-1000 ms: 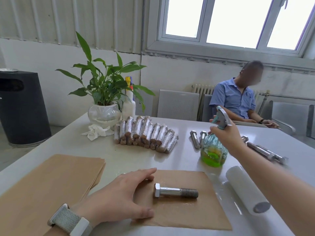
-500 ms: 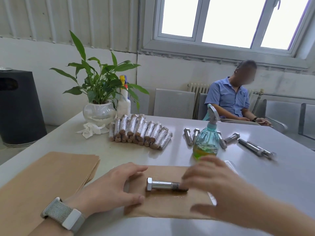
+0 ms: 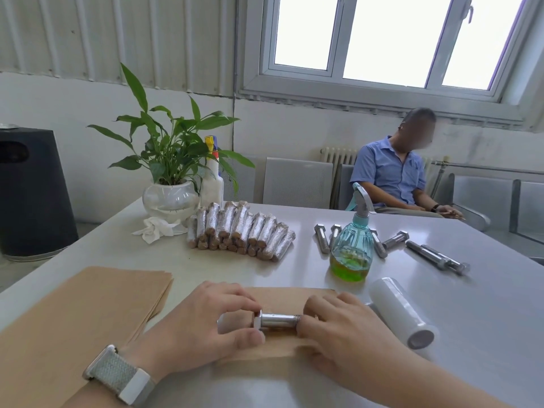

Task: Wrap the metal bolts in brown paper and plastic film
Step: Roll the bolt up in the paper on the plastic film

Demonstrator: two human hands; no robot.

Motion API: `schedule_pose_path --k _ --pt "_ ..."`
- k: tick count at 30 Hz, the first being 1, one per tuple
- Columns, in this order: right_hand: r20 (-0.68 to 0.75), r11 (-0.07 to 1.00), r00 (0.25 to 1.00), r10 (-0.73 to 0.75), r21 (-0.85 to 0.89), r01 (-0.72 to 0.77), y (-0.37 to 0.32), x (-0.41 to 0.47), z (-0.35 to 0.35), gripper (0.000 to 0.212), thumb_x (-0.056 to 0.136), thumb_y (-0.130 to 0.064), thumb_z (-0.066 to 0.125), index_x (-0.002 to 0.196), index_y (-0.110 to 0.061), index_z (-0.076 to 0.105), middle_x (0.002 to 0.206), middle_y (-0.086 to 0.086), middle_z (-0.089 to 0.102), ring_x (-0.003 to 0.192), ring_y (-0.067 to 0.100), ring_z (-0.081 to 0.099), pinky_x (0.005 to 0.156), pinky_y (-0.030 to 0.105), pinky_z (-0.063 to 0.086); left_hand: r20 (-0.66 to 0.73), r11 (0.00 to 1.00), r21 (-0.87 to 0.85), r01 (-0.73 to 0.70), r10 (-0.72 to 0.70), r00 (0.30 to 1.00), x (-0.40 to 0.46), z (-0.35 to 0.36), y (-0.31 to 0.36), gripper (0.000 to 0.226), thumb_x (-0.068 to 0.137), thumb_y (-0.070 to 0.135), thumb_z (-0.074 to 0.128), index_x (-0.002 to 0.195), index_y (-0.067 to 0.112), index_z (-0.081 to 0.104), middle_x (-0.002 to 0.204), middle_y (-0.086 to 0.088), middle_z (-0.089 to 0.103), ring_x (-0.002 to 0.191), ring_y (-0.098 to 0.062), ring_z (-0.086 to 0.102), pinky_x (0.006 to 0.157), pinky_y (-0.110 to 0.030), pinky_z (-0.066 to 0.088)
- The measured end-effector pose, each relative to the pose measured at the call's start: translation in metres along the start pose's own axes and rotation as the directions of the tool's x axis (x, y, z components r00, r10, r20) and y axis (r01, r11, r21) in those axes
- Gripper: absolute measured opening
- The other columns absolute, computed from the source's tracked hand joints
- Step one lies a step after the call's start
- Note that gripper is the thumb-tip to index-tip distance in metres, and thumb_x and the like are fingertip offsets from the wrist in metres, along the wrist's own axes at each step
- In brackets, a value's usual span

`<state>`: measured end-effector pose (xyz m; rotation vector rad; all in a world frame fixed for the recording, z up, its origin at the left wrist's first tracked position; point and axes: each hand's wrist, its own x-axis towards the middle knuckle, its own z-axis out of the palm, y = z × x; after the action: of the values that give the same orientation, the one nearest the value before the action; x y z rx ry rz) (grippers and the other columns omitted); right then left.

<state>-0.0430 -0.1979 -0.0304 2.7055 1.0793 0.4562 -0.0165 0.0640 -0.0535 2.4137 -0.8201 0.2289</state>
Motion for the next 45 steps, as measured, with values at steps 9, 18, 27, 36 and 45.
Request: schedule_pose_path --k 9,18,27,36,45 --pt "0.044 0.955 0.97 0.237 0.17 -0.241 0.013 0.03 -0.001 0.012 0.095 -0.037 0.049 0.099 -0.027 0.055 0.1 -0.004 0.069 0.092 0.023 0.058 0.074 0.033 0.025 -0.069 0.983 0.181 0.012 0.001 0.998 0.006 0.005 0.004 0.072 0.059 0.097 0.045 0.1 0.043 0.069 0.106 0.033 0.061 0.103 0.011 0.051 0.1 -0.024 0.028" --pt "0.073 0.891 0.925 0.372 0.251 -0.378 0.013 0.037 0.005 0.008 0.092 -0.036 0.054 0.1 -0.033 0.055 0.105 -0.008 0.069 0.061 0.007 0.031 0.073 0.033 0.016 -0.211 0.931 0.352 0.092 -0.017 0.977 0.021 0.02 0.019 0.026 0.074 0.06 0.046 0.072 0.034 0.046 0.078 0.02 0.054 0.066 -0.003 0.039 0.081 -0.022 0.031" --pt "-0.311 0.972 0.921 0.235 0.098 -0.215 0.006 0.023 0.018 0.018 0.066 -0.038 0.086 0.067 -0.033 0.069 0.08 -0.011 0.063 0.075 0.018 0.063 0.069 0.037 0.051 -0.301 0.897 0.326 0.298 -0.2 0.932 0.028 0.031 0.029 0.026 0.079 0.047 0.052 0.064 0.033 0.036 0.076 0.016 0.054 0.067 0.001 0.044 0.087 -0.024 0.027" --pt "-0.028 0.812 0.941 0.337 0.514 -0.276 0.015 0.024 0.027 0.011 0.088 -0.034 0.068 0.091 -0.024 0.071 0.099 -0.01 0.06 0.098 0.013 0.054 0.084 0.028 0.042 -0.332 0.795 0.404 0.453 -0.334 0.882 0.044 0.033 0.04 0.028 0.081 0.047 0.052 0.064 0.028 0.041 0.067 0.013 0.05 0.069 -0.007 0.044 0.081 -0.029 0.025" --pt "0.056 0.769 0.934 0.354 0.551 -0.325 0.017 0.028 0.029 0.007 0.087 -0.033 0.068 0.086 -0.027 0.068 0.073 -0.022 0.05 0.086 0.011 0.054 0.076 0.029 0.045 -0.205 0.788 0.611 0.071 0.071 0.976 0.05 0.024 0.049 0.008 0.076 0.032 0.068 0.078 0.031 0.06 0.079 0.011 0.062 0.077 -0.014 0.061 0.08 -0.032 0.036"
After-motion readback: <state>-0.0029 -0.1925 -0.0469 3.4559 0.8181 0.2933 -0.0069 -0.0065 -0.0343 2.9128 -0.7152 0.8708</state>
